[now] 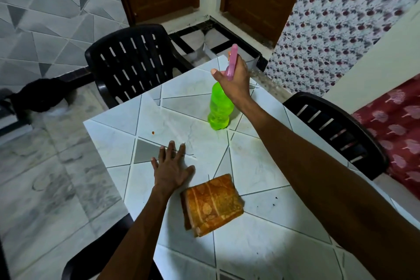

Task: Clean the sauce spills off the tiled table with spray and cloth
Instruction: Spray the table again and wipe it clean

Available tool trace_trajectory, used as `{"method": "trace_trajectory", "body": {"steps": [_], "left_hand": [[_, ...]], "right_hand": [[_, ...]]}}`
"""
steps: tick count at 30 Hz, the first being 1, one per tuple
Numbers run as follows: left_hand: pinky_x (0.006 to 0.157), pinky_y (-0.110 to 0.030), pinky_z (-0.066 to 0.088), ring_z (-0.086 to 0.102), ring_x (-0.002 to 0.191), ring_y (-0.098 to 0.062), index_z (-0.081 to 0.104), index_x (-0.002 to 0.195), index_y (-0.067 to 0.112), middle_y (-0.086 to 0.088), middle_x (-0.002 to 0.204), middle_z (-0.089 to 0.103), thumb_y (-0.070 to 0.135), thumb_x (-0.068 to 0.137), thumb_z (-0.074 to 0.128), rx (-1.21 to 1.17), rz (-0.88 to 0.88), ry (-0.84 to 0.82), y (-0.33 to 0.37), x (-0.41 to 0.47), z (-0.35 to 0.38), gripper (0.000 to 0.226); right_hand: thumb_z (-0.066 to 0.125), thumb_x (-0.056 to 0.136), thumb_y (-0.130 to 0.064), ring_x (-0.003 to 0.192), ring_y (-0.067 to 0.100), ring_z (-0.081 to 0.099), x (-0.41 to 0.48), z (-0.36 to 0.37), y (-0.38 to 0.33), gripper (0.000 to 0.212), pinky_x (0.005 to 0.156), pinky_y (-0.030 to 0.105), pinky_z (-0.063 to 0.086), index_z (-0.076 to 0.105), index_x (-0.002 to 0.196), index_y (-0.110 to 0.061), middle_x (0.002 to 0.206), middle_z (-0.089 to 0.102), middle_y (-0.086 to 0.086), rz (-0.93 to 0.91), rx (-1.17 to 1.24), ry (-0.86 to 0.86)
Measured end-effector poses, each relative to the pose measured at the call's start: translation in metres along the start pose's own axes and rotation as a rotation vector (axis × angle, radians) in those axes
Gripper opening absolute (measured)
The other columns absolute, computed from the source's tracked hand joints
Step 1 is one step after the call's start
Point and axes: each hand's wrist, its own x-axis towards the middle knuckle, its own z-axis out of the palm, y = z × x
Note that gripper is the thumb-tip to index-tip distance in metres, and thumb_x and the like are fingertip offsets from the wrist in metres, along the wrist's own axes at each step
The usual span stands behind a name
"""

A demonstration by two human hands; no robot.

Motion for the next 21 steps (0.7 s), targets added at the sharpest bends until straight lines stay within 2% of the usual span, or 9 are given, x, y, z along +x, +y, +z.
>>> {"method": "trace_trajectory", "body": {"steps": [5, 7, 8, 10, 12, 14, 17, 19, 21], "left_hand": [[0.116, -0.062, 0.004, -0.008, 0.151, -0.033, 0.005, 0.156, 0.038, 0.000, 0.165, -0.008, 0.065, 0.088, 0.051, 0.014, -0.011, -0.069, 0.005, 0.001, -0.006, 0.087], [0.115, -0.059, 0.012, 0.004, 0.150, -0.034, 0.016, 0.156, 0.031, -0.003, 0.165, 0.004, 0.059, 0.086, 0.058, 0.006, -0.035, -0.071, 0.007, 0.000, -0.010, 0.086], [0.112, -0.056, 0.022, 0.019, 0.146, -0.037, 0.030, 0.151, 0.026, -0.009, 0.160, 0.019, 0.053, 0.084, 0.064, -0.009, -0.034, -0.021, 0.007, -0.003, -0.011, 0.081], [0.095, -0.048, 0.041, 0.046, 0.121, -0.043, 0.055, 0.130, 0.014, -0.018, 0.134, 0.047, 0.038, 0.080, 0.070, -0.066, -0.005, 0.117, 0.009, -0.012, -0.011, 0.057], [0.079, -0.043, 0.048, 0.055, 0.102, -0.043, 0.067, 0.108, 0.011, -0.020, 0.108, 0.060, 0.028, 0.080, 0.066, -0.131, 0.038, 0.182, 0.015, -0.028, -0.006, 0.033], [0.075, -0.039, 0.049, 0.061, 0.094, -0.038, 0.071, 0.094, 0.019, -0.013, 0.096, 0.069, 0.027, 0.081, 0.064, -0.185, 0.081, 0.154, 0.024, -0.046, -0.001, 0.017], [0.079, -0.037, 0.050, 0.063, 0.096, -0.033, 0.070, 0.099, 0.023, -0.007, 0.099, 0.071, 0.025, 0.090, 0.060, -0.199, 0.143, 0.110, 0.034, -0.067, 0.012, 0.014], [0.084, -0.040, 0.048, 0.060, 0.104, -0.033, 0.065, 0.114, 0.019, -0.010, 0.111, 0.065, 0.033, 0.095, 0.056, -0.175, 0.133, 0.067, 0.040, -0.075, 0.017, 0.025], [0.088, -0.042, 0.046, 0.054, 0.112, -0.033, 0.057, 0.124, 0.015, -0.012, 0.119, 0.058, 0.044, 0.093, 0.059, -0.086, 0.101, -0.024, 0.047, -0.082, 0.017, 0.042]], "right_hand": [[0.094, 0.065, -0.033, 0.146, 0.026, 0.031, -0.020, -0.024, 0.003, 0.122, 0.119, 0.034, 0.028, 0.020, 0.158, -0.007, 0.158, 0.026, 0.016, 0.074, -0.228, -0.141], [0.096, 0.059, -0.039, 0.148, 0.028, 0.027, -0.047, -0.034, 0.019, 0.132, 0.121, 0.038, 0.026, 0.016, 0.159, -0.010, 0.160, 0.024, 0.016, 0.172, -0.270, -0.165], [0.097, 0.054, -0.045, 0.145, 0.030, 0.034, -0.066, -0.037, 0.030, 0.132, 0.119, 0.043, 0.032, 0.024, 0.157, -0.011, 0.156, 0.032, 0.017, 0.223, -0.268, -0.158], [0.098, 0.055, -0.041, 0.129, 0.034, 0.053, -0.116, -0.043, 0.061, 0.107, 0.107, 0.045, 0.046, 0.048, 0.144, -0.008, 0.139, 0.053, 0.018, 0.331, -0.272, -0.175], [0.090, 0.071, -0.024, 0.114, 0.030, 0.065, -0.169, -0.049, 0.081, 0.058, 0.099, 0.037, 0.051, 0.067, 0.121, -0.005, 0.122, 0.068, 0.014, 0.452, -0.331, -0.285], [0.080, 0.082, -0.023, 0.106, 0.027, 0.068, -0.213, -0.051, 0.101, 0.031, 0.093, 0.034, 0.054, 0.073, 0.107, -0.006, 0.113, 0.074, 0.012, 0.532, -0.450, -0.376], [0.074, 0.084, -0.029, 0.108, 0.029, 0.067, -0.253, -0.050, 0.114, 0.033, 0.088, 0.033, 0.054, 0.069, 0.113, -0.013, 0.116, 0.072, 0.009, 0.572, -0.552, -0.397], [0.073, 0.085, -0.031, 0.107, 0.032, 0.067, -0.264, -0.046, 0.117, 0.033, 0.084, 0.033, 0.053, 0.067, 0.112, -0.012, 0.113, 0.072, 0.011, 0.604, -0.553, -0.398], [0.073, 0.085, -0.030, 0.101, 0.033, 0.069, -0.268, -0.045, 0.117, 0.023, 0.076, 0.031, 0.051, 0.068, 0.099, -0.012, 0.098, 0.071, 0.012, 0.636, -0.514, -0.431]]}}
